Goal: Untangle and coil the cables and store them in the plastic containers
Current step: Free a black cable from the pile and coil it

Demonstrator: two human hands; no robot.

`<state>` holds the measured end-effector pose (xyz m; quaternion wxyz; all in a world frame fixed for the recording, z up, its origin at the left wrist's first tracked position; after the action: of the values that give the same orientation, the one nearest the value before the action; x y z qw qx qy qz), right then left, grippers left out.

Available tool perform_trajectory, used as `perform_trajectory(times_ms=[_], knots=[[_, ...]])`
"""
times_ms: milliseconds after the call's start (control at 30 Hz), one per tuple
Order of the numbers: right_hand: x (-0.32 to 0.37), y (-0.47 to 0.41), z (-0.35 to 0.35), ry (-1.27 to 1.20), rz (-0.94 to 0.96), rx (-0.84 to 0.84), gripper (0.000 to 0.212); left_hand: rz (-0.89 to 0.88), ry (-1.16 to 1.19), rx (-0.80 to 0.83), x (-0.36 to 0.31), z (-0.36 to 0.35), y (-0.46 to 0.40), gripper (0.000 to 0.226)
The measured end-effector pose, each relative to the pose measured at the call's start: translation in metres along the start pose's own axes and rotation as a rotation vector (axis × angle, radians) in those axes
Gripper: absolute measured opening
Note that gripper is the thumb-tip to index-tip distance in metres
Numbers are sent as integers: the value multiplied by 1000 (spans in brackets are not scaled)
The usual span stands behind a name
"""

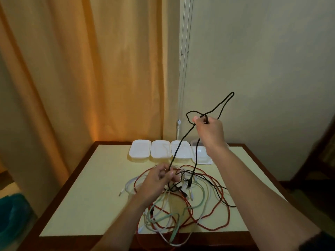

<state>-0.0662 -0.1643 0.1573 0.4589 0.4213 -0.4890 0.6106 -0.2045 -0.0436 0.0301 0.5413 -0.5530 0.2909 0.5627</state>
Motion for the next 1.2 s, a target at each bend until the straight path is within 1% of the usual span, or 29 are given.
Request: perform_trajectory(times_ms=[67,133,200,267,333,467,533,600,667,733,767,867,933,967,1000,1067,1100,1133,1200], knots=[[-19,-3,4,59,3,-10,32,-11,148,-163,9,4,-4,14],[-41,-2,9,161,-8,29,32,-13,264,-326,17,13,-7,18],[-67,0,15,279,-45,80,37,5,332,-417,26,20,-11,23],[-97,4,21,413,-73,149,39,30,371,-455,36,23,-16,25],[-126,8,28,582,-69,177,39,60,442,-491,43,24,-21,24],[-169,12,42,1093,21,168,35,141,606,-487,59,24,-33,24],[-183,17,45,1217,35,214,32,183,694,-452,66,21,-36,26],[-194,23,46,1274,-1,308,31,204,758,-413,69,20,-37,30],[-201,29,43,1290,-35,364,31,224,826,-375,72,19,-40,33],[-198,33,36,1253,-9,297,25,227,892,-343,72,19,-44,35],[-194,34,30,1180,27,230,23,221,918,-327,72,18,-47,35],[-169,39,7,791,93,73,23,216,998,-257,69,19,-56,34],[-151,43,-14,589,179,28,15,222,1046,-202,71,18,-60,33],[-144,45,-24,510,258,24,8,225,1060,-172,72,17,-61,31],[-141,46,-33,455,337,29,8,224,1066,-135,73,16,-62,29],[-147,46,-48,445,429,56,30,214,1060,-44,74,14,-62,25],[-155,42,-53,474,422,65,38,211,1058,4,75,13,-62,25],[-162,38,-57,508,404,67,40,210,1070,48,76,13,-62,27],[-175,28,-62,582,383,72,34,196,1143,107,80,13,-65,32]])
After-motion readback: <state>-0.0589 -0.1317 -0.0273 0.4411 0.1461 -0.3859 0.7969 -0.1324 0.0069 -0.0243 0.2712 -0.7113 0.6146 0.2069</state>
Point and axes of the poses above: each hand's wrist, its own y-axis away from the middle knuckle, its own z-axis out of the back of the hand, x = y × z, the point moved 1 cm from there along -y, towards the middle knuckle, and after that the axes turned 3 degrees about -z, right-handed, at the moved point
